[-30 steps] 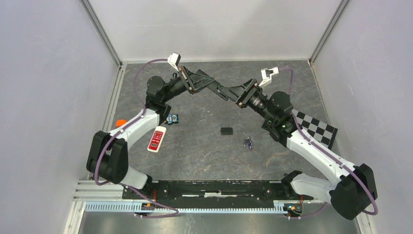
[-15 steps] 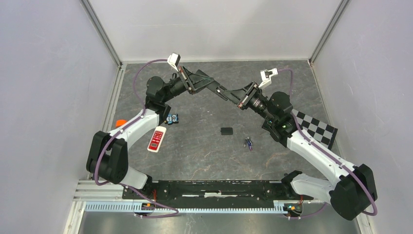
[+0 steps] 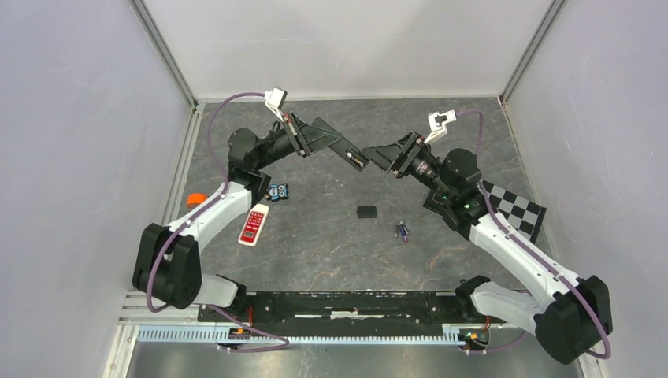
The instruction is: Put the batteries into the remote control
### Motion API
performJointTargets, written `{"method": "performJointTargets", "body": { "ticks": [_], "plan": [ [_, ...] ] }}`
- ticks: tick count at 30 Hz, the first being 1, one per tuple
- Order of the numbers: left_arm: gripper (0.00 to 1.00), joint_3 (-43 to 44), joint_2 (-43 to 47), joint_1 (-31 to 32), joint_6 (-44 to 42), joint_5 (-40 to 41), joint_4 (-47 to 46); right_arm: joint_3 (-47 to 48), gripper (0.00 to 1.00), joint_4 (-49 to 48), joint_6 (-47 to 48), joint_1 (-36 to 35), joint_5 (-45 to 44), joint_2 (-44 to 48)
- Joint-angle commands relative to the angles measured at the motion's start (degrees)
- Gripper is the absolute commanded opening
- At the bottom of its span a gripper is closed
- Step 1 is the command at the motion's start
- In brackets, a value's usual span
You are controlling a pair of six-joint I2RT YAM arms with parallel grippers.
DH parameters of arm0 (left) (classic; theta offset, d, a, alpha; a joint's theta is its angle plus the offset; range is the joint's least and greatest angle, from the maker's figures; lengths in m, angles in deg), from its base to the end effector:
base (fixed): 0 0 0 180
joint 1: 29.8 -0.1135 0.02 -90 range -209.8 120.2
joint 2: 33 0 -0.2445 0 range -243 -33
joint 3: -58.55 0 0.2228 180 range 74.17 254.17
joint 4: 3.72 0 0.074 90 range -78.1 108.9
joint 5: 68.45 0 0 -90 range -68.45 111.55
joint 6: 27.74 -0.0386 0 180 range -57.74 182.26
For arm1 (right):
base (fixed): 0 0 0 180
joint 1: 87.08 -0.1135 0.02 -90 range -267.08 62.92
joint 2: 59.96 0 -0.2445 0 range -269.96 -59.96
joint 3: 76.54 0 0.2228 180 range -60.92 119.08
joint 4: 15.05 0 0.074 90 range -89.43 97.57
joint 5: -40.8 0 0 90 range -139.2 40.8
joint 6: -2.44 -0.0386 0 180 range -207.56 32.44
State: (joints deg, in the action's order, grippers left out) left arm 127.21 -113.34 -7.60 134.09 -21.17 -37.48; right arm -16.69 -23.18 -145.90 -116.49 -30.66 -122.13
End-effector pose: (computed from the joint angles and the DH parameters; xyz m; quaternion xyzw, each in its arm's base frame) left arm 0.2605 -0.1346 0.3479 0.0559 0.5990 -0.7038 0.3778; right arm 0.2017 0.1278 0.3319 0.0495 0.6705 0.5854 0.4531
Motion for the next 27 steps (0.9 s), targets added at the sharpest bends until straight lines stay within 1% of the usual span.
{"method": "performJointTargets", "body": {
  "ticks": [1,2,7,8,9,11,13,14,16,19,21,24,27],
  "plan": [
    [0.02,-2.25,3.3,-1.48,-11.27,-7.34,-1.02,4.85,0.76,10.51,10.58,0.67,-0.69,3.54],
    [0.02,-2.61,3.54,-1.7,-12.58,-9.03,-0.46,5.68,0.76,13.83,12.46,0.67,-1.39,3.89],
    [0.02,-4.11,5.12,-2.16,-16.8,-14.25,0.88,5.61,0.73,23.46,20.07,0.67,-6.73,5.99],
    [0.02,-4.46,5.56,-2.16,-17.47,-14.76,0.97,5.69,0.72,27.5,21.85,0.62,-8.57,5.99],
    [0.02,-4.87,5.91,-2.16,-18.06,-15.35,0.94,5.82,0.7,30.23,23.91,0.64,-10.09,5.65],
    [0.02,-5.75,6.88,-2.17,-19.07,-15.68,0.54,6.3,0.62,33.26,27.63,0.68,-9.7,4.84],
    [0.02,-6.34,7.63,-2.17,-20.46,-15.36,1.76,5.5,0.57,30.2,31.05,0.64,-3.87,5.12],
    [0.02,-6.3,7.89,-2.17,-21.32,-14.97,3.0,4.71,0.56,27.16,31.64,0.62,-0.57,5.81],
    [0.02,-5.76,7.68,-2.16,-22.42,-14.44,6.12,3.17,0.59,21.03,31.47,0.6,3.59,7.39],
    [0.02,-4.81,6.68,-2.2,-22.31,-12.92,9.9,1.38,0.61,13.18,29.14,0.6,7.48,8.8],
    [0.02,-4.54,6.14,-2.13,-21.55,-11.4,10.98,0.81,0.63,9.67,27.09,0.45,9.26,8.38],
    [0.02,-4.09,5.57,-2.17,-19.74,-10.3,11.06,1.24,0.63,8.21,27.05,-0.65,9.97,7.08],
    [0.02,-3.26,5.17,-2.13,-18.24,-9.66,11.49,3.22,0.6,10.33,30.39,-2.81,8.65,5.4]
  ]
}}
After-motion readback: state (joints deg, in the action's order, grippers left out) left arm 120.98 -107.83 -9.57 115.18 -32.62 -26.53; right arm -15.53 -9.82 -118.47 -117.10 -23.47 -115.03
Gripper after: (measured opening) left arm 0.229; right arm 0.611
